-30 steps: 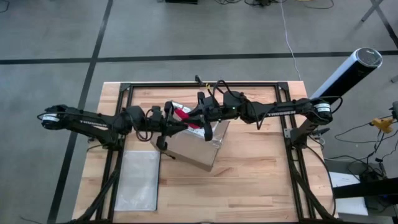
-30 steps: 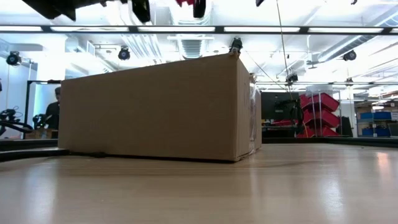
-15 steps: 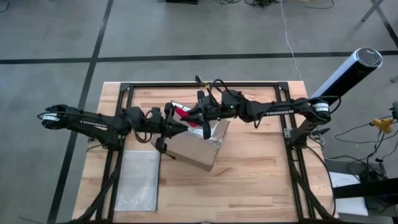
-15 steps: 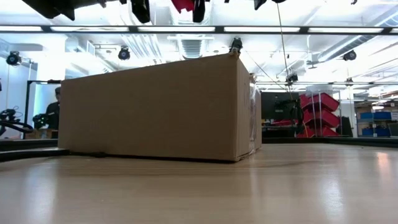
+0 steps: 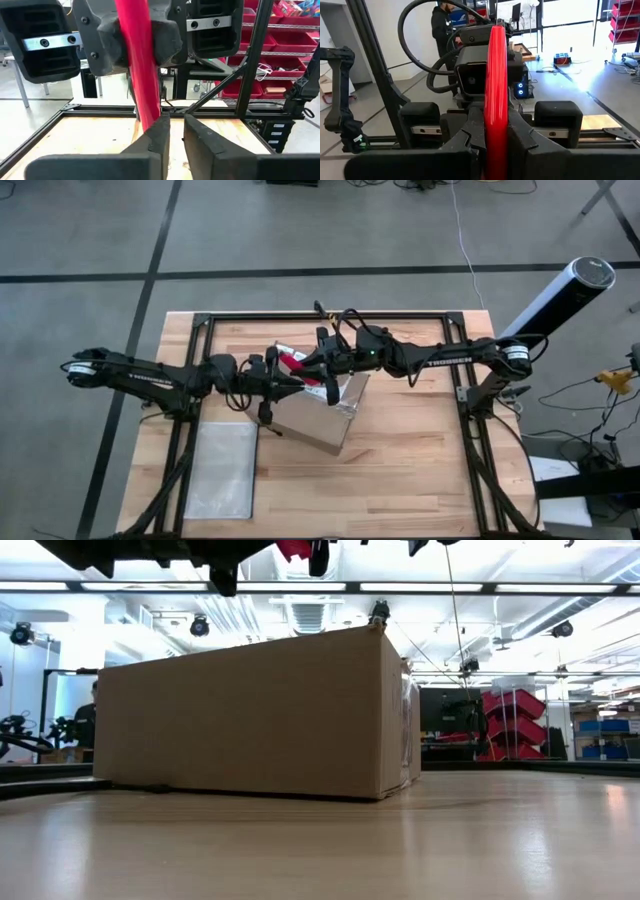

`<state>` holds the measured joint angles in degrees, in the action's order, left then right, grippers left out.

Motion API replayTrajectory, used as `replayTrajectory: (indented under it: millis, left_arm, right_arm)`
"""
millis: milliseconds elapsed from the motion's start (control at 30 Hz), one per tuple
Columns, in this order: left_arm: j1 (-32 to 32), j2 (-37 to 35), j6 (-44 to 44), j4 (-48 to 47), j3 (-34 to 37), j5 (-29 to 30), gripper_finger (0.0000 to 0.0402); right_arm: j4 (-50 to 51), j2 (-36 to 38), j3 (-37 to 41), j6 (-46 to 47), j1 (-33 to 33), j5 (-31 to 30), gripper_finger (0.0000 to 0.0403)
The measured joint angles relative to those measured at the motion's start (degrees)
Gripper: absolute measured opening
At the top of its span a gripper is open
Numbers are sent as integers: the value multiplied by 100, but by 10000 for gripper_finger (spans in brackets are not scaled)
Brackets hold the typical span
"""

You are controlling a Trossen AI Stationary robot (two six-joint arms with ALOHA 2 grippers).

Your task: Unpack boxes

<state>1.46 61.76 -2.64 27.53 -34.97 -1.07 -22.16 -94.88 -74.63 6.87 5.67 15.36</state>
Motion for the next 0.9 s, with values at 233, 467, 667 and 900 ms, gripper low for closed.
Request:
replayTrajectory:
  millis: [233,467,667,900]
  left_arm:
    - [0,-2,21,-303,3,335,149]
    - [-5,-9,49,-375,8,397,239]
    - [-5,171,57,96,8,488,242]
    - [-6,436,62,674,8,497,235]
  right_arm:
    - [75,3,0,-36,-1,10,23]
    - [70,3,0,-54,0,13,23]
    - [-38,3,-2,-48,-1,10,23]
    - [-178,4,-4,-34,-3,9,23]
